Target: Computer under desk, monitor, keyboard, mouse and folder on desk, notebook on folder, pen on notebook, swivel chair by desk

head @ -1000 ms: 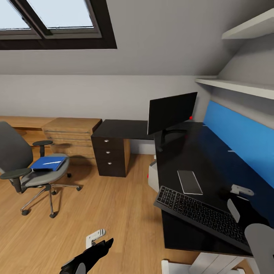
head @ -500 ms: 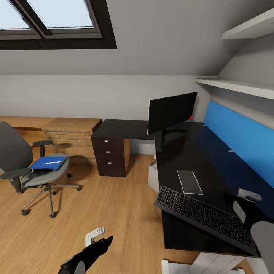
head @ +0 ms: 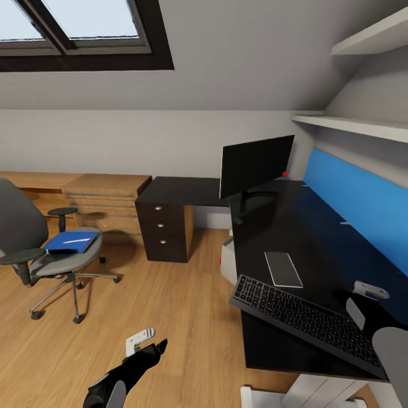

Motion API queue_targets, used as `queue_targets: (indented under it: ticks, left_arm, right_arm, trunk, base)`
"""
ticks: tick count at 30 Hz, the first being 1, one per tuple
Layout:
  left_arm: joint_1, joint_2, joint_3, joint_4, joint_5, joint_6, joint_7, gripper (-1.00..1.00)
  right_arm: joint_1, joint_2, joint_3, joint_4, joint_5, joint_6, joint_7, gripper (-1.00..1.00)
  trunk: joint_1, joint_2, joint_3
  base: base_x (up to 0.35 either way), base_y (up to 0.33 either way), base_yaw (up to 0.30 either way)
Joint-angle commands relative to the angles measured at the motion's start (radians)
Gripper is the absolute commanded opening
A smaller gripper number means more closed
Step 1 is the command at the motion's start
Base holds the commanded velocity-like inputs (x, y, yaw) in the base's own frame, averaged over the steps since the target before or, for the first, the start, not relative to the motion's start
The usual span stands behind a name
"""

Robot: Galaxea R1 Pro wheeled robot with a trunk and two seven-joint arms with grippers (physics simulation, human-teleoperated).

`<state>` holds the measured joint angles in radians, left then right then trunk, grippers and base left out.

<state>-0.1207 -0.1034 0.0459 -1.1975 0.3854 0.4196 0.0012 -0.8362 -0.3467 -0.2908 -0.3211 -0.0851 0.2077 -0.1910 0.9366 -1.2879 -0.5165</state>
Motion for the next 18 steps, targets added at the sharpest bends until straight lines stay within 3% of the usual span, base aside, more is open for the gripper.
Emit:
queue_targets:
  ticks: [1, 14, 18]
  left_arm:
    - [0.000, -0.001, 0.002, -0.002, 0.009, 0.007, 0.000, 1.00]
    - [0.000, -0.001, 0.002, -0.001, 0.008, 0.007, 0.000, 1.00]
    - [0.000, -0.001, 0.002, -0.001, 0.008, 0.007, 0.000, 1.00]
  right_arm:
    - [0.000, 0.001, 0.002, -0.001, -0.009, 0.004, -0.004, 1.00]
    - [0.000, 0.004, 0.002, -0.001, -0.007, 0.004, -0.004, 1.00]
    - [0.000, 0.004, 0.002, -0.001, -0.007, 0.004, -0.004, 1.00]
  trunk:
    - [0.004, -0.008, -0.004]
    - [0.054, -0.099, -0.045]
    - [0.054, -0.099, -0.045]
  base:
    - [0.000, 0.000, 0.000]
    - [0.000, 0.000, 0.000]
    - [0.000, 0.000, 0.000]
